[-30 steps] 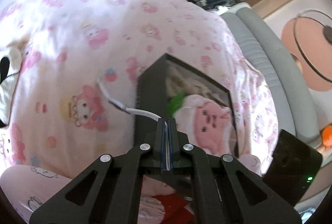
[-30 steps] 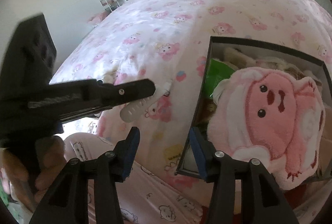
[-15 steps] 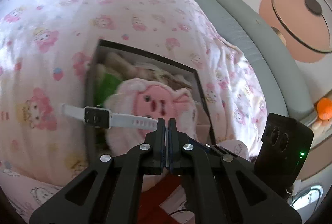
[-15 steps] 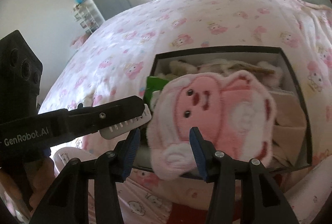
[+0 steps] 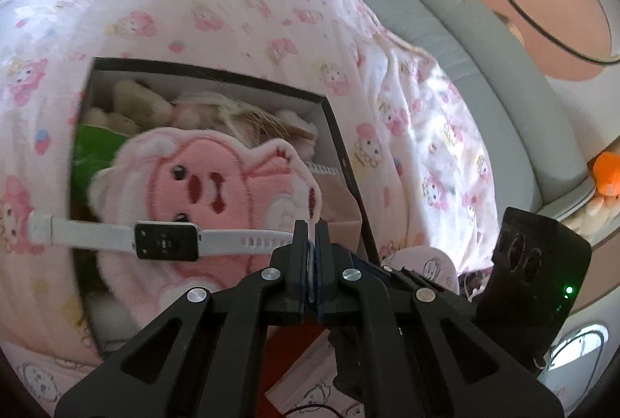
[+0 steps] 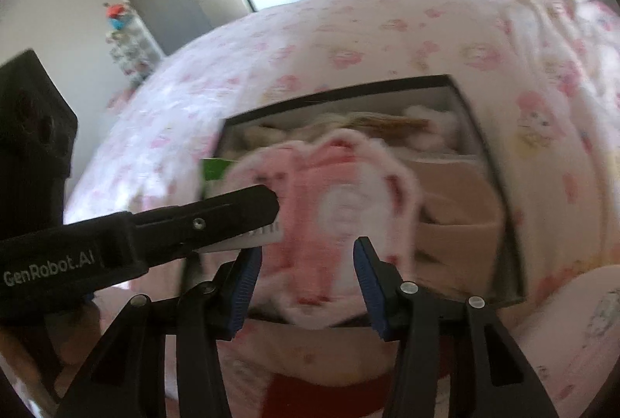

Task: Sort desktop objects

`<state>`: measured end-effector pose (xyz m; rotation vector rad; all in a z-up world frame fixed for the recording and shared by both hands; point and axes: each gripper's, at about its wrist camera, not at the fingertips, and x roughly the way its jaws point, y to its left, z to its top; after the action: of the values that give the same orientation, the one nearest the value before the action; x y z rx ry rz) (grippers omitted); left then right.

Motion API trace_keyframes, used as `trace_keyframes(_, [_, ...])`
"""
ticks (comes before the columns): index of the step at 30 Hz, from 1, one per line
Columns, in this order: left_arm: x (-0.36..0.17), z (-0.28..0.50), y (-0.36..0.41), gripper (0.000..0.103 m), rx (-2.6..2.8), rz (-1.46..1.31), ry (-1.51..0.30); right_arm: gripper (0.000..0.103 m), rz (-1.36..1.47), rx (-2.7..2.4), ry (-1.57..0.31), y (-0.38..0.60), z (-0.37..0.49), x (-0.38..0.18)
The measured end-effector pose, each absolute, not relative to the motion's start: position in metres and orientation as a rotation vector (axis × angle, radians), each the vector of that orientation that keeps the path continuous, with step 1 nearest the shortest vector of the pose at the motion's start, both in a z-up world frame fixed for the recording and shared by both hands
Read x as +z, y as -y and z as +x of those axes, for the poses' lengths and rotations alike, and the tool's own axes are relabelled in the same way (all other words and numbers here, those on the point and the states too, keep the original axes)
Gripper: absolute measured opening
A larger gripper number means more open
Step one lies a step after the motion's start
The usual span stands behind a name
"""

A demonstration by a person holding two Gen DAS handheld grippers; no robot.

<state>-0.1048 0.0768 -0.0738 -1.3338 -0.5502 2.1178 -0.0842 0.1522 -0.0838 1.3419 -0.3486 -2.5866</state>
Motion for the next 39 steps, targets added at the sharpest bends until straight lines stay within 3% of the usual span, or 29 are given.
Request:
trace_keyframes(9, [-0.099,-0.118,-0.109,0.002,2.099,-1.410,0.491,0.021,1.421,-2.572,0.438,-0.177,-0.093,-0.110])
trace_keyframes(12, [-0.105,-0.119,-0.106,0.006,2.069,-1.426,0.534,0.020,1.438,-2.579,0.443,-0.181,-0.093,-0.114])
trace_keyframes(14, [-0.103,-0.119,-0.098,0.016,2.064,-1.402,0.573,0.019,1.432,-2.595,0.439,-0.184,-0.094,-0.113])
trace_keyframes(21, [-0.093,-0.122,-0.059,0.017,2.160,-1.353,0.660,0.018,1.460,-2.675,0.488,-0.209,-0.097,-0.117])
trace_keyframes(25, [-0.102,-0.122,-0.047,0.017,2.267,-1.456,0.576,0.018,1.449,-2.692,0.526,-0.222,-0.095,-0.115])
trace_keyframes(35, [-0.097,-0.106,-0.024,0.019,2.325,-1.416,0.606,0.021,1.347,-2.575,0.650,-0.226,-0.095,-0.106])
trace_keyframes(39, [-0.102,-0.096,-0.013,0.026,2.287,-1.444,0.682,0.041,1.373,-2.531,0.538,-0.206,-0.094,-0.105])
